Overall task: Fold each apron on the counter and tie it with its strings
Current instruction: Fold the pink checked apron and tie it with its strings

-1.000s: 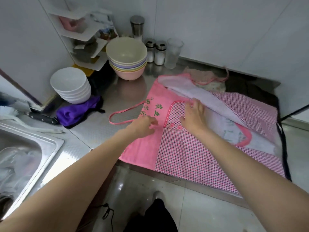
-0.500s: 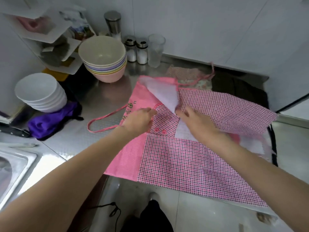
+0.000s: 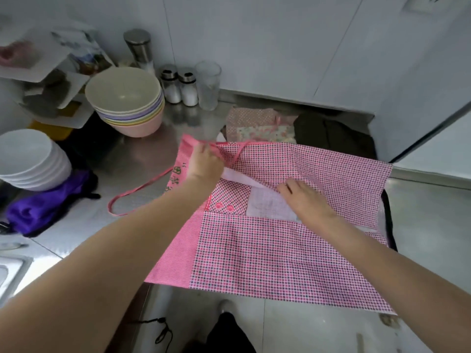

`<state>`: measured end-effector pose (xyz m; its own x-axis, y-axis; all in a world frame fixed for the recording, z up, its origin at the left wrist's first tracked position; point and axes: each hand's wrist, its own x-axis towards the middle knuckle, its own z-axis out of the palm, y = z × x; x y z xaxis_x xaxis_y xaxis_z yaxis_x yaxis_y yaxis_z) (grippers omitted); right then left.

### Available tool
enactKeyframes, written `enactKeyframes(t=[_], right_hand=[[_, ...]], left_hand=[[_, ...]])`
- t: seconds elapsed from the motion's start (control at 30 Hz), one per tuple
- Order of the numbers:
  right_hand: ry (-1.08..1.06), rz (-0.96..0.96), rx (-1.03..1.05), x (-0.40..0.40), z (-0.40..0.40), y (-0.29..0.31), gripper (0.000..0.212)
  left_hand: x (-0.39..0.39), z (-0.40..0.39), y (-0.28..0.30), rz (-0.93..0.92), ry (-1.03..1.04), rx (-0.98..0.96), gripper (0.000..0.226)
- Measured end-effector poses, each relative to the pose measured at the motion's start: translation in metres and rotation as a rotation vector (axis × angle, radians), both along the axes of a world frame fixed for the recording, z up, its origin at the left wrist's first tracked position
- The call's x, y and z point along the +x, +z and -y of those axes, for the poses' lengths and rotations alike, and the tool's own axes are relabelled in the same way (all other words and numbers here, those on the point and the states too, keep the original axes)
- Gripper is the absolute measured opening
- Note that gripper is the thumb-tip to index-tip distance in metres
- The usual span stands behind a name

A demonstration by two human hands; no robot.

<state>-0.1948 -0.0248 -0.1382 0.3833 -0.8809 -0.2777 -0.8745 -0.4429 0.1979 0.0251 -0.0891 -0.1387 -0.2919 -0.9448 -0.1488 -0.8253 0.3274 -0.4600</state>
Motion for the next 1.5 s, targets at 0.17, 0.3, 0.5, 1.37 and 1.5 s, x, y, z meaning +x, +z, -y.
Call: enactKeyframes(t=[0.17, 0.3, 0.5, 1.37, 1.5], right_hand=[[-0.008, -0.062, -0.048, -0.009, 0.014, 0.021, 0.055], [0.077, -0.077, 0.194, -0.004, 0.004, 0.007, 0.063], [0.033, -0.133, 0.380, 0.010, 0.006, 0.003, 0.036], [-0.025, 0.398, 0.111, 0.102, 0.156, -0.019, 0.034], [0.014, 0.257, 0.009, 0.098, 0.153, -0.024, 0.037]], left_hand=[[0.039, -0.010, 0.008, -0.023, 0.394, 0.164, 0.034], [0.061, -0.026, -0.001, 0.032, 0.519, 0.282, 0.035], [0.085, -0.028, -0.016, -0.051, 0.516, 0.436, 0.049], [0.112, 0.019, -0.051, -1.718, 1.161, 0.820, 0.033], [0.136, 0.018, -0.050, -1.464, 1.157, 0.829, 0.030]])
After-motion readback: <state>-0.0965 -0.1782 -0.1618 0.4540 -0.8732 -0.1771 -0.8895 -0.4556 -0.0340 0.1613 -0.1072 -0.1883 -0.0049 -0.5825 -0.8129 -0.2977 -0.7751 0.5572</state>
